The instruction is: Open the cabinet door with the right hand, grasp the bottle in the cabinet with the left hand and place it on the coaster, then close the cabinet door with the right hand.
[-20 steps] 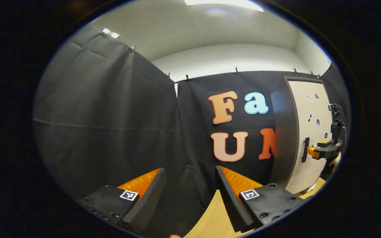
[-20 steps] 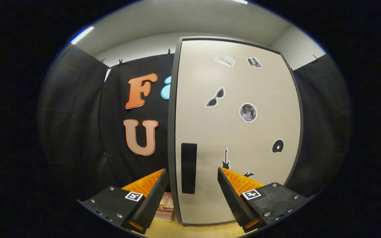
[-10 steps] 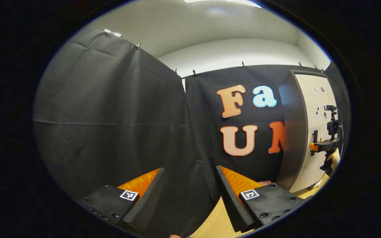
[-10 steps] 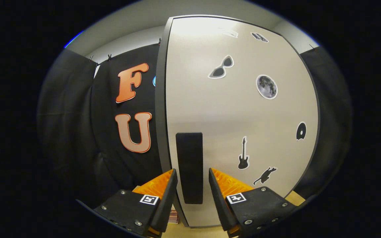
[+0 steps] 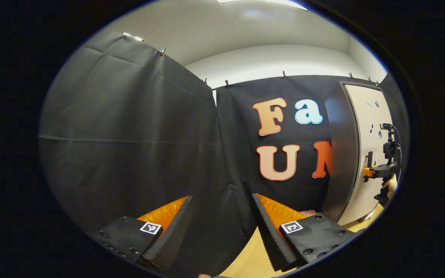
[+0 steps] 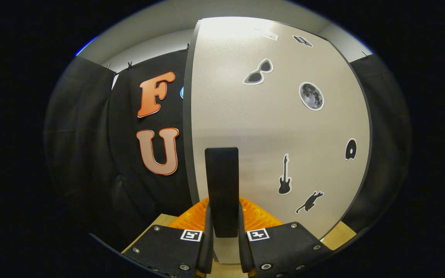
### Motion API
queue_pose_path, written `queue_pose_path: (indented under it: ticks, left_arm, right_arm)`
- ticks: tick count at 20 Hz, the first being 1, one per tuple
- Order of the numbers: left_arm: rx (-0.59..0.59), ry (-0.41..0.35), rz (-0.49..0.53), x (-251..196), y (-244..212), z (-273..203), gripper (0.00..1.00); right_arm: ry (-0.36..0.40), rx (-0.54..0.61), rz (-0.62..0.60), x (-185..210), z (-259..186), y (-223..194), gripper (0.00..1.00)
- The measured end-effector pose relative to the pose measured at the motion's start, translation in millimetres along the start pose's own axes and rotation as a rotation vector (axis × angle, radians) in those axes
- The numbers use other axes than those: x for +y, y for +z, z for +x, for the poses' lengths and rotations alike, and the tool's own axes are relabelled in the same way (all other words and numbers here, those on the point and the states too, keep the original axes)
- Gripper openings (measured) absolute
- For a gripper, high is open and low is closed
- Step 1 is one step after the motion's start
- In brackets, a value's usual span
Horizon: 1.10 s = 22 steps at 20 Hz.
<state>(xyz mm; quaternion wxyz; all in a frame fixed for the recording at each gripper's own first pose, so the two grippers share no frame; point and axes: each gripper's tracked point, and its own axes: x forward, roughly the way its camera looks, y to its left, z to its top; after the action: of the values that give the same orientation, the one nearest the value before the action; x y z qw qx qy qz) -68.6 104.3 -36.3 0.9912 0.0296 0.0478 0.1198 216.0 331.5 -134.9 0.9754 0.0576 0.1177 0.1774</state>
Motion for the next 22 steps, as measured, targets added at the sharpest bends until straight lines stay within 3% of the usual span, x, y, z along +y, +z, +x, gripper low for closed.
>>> queue_pose_path:
  ticks: [5, 12, 22]
  left_arm:
    - [0.010, -0.017, -0.009, -5.7, -6.0, -8.0, 0.96]
    - [-0.014, -0.079, -0.001, -32.5, 2.6, -8.8, 0.94]
    - [-0.022, -0.171, -0.021, -73.2, 3.5, 3.1, 0.94]
  right_arm:
    - [0.053, -0.004, -0.004, -8.0, -51.4, -3.9, 0.23]
    - [0.067, -0.007, -0.017, -37.3, -130.3, -11.3, 0.23]
    - [0.009, -0.009, -0.027, -91.4, -210.1, -13.0, 0.22]
